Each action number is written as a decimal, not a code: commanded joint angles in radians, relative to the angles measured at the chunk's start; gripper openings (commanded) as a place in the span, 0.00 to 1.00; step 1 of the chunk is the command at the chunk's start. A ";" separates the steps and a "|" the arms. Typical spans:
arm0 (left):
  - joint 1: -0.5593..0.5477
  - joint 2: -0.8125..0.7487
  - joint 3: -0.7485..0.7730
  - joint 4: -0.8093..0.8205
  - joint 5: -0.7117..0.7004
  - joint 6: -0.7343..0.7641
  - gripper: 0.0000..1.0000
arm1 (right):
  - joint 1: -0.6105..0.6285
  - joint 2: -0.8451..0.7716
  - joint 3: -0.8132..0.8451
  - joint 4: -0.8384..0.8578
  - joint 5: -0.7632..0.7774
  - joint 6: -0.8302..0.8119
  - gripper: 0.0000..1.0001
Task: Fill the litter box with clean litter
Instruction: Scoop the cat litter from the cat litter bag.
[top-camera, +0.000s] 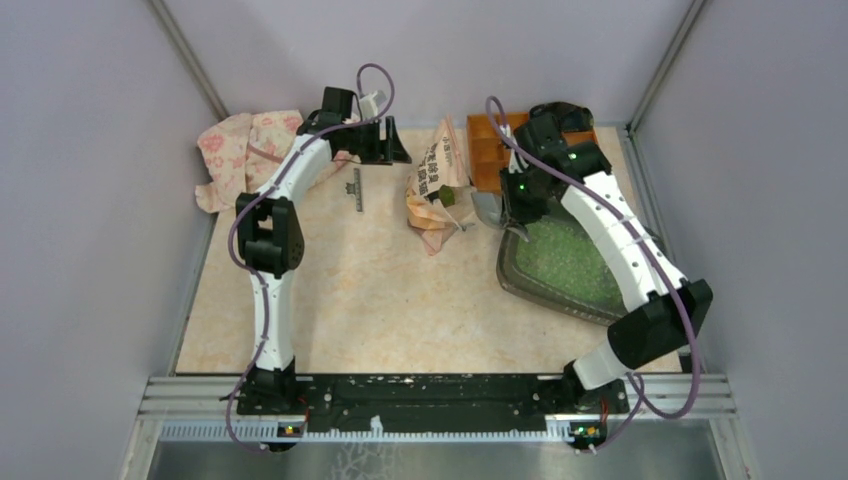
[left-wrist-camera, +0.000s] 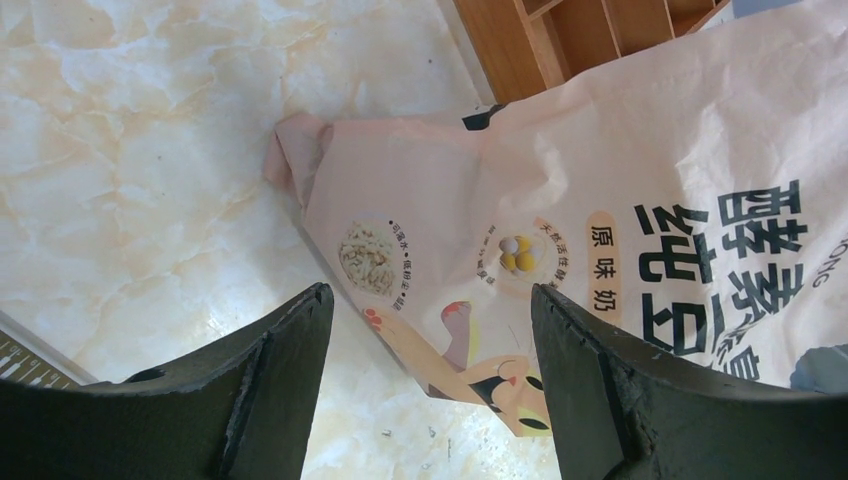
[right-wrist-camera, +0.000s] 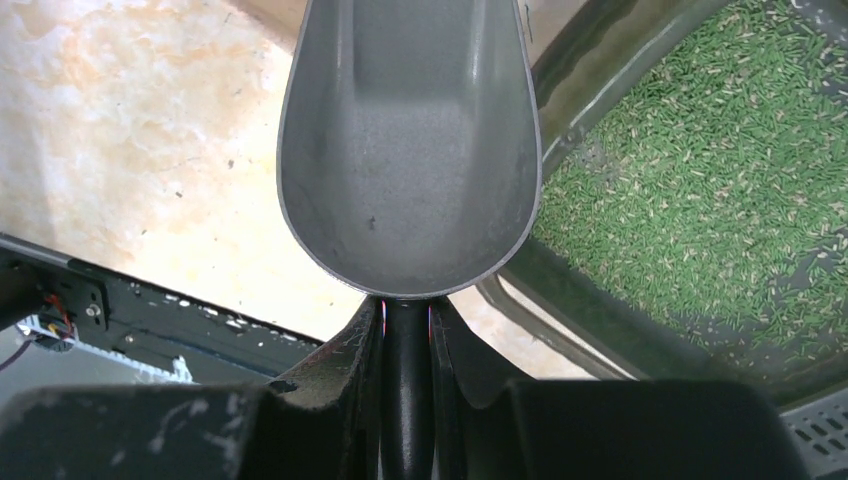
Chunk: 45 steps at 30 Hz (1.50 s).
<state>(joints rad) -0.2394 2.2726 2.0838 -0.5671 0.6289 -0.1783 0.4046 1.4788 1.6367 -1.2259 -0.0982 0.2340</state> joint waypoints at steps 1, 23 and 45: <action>0.006 0.030 0.052 -0.020 -0.023 0.029 0.79 | 0.020 0.064 0.054 0.086 -0.013 -0.040 0.00; 0.006 0.051 0.100 -0.064 -0.049 0.052 0.79 | 0.204 0.156 0.260 -0.070 0.172 0.005 0.00; 0.006 0.051 0.107 -0.076 -0.052 0.060 0.79 | 0.181 0.325 0.247 0.125 0.066 -0.023 0.00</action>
<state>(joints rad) -0.2394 2.3157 2.1616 -0.6331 0.5762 -0.1368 0.6033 1.7638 1.8713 -1.2343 0.0364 0.2268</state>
